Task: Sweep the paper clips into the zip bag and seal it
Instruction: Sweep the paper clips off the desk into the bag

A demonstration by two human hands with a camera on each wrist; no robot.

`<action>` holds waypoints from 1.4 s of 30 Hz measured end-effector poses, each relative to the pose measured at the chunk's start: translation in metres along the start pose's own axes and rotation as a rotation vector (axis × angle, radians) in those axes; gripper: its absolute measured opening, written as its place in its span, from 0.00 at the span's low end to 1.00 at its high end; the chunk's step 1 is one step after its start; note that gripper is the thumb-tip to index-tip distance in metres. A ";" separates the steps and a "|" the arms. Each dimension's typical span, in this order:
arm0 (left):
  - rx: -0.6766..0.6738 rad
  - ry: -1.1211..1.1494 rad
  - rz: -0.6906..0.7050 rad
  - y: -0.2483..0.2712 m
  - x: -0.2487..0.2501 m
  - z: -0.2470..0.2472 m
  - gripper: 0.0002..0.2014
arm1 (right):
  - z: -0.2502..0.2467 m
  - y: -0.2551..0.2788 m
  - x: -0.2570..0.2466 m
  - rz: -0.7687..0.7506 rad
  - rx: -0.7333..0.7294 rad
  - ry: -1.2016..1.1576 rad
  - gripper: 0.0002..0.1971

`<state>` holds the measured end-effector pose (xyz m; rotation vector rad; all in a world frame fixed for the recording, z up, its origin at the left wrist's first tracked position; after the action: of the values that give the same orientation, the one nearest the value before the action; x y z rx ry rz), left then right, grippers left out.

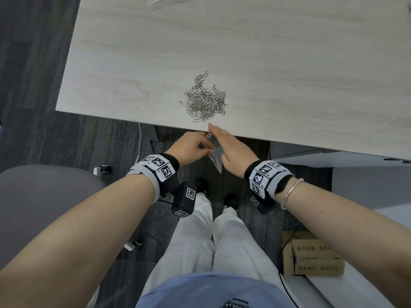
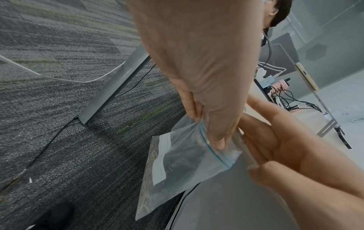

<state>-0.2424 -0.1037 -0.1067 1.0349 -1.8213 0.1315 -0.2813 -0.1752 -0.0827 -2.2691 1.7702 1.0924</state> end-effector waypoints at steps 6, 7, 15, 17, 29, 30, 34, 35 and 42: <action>-0.016 0.000 -0.005 -0.001 -0.004 0.002 0.06 | 0.005 0.014 0.000 -0.045 -0.017 -0.102 0.37; -0.017 0.000 -0.007 -0.001 -0.003 0.002 0.06 | -0.001 0.012 0.001 -0.044 0.010 -0.115 0.37; -0.016 0.034 -0.019 0.000 -0.002 -0.003 0.06 | -0.072 -0.054 0.016 0.025 0.219 0.021 0.31; -0.023 0.045 -0.023 -0.001 -0.002 -0.003 0.06 | -0.077 -0.082 0.011 -0.010 0.164 0.119 0.29; -0.064 0.073 -0.039 -0.006 -0.005 0.001 0.06 | -0.070 -0.141 0.010 -0.046 -0.046 0.333 0.24; -0.065 0.074 -0.043 -0.006 -0.005 0.001 0.06 | -0.073 -0.136 0.015 -0.039 -0.037 0.317 0.25; -0.088 0.064 -0.055 -0.006 -0.004 0.006 0.06 | -0.077 -0.111 0.040 -0.012 -0.020 0.311 0.24; -0.088 0.060 -0.058 -0.007 -0.003 0.006 0.06 | -0.077 -0.104 0.045 -0.003 -0.018 0.309 0.24; -0.074 0.033 -0.030 -0.009 0.005 0.008 0.06 | -0.059 -0.057 0.058 0.031 -0.028 0.311 0.26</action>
<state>-0.2424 -0.1167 -0.1095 1.0021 -1.7670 0.0616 -0.1977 -0.2305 -0.0911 -2.5531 1.9100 0.8072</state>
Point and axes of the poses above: each hand's wrist, its own y-axis away from the middle knuckle, its own z-axis out of the palm, x = y × z, the point moved 10 cm from there along -y, towards the middle knuckle, and after that the axes turned 9 degrees about y, right-handed, at the moved point
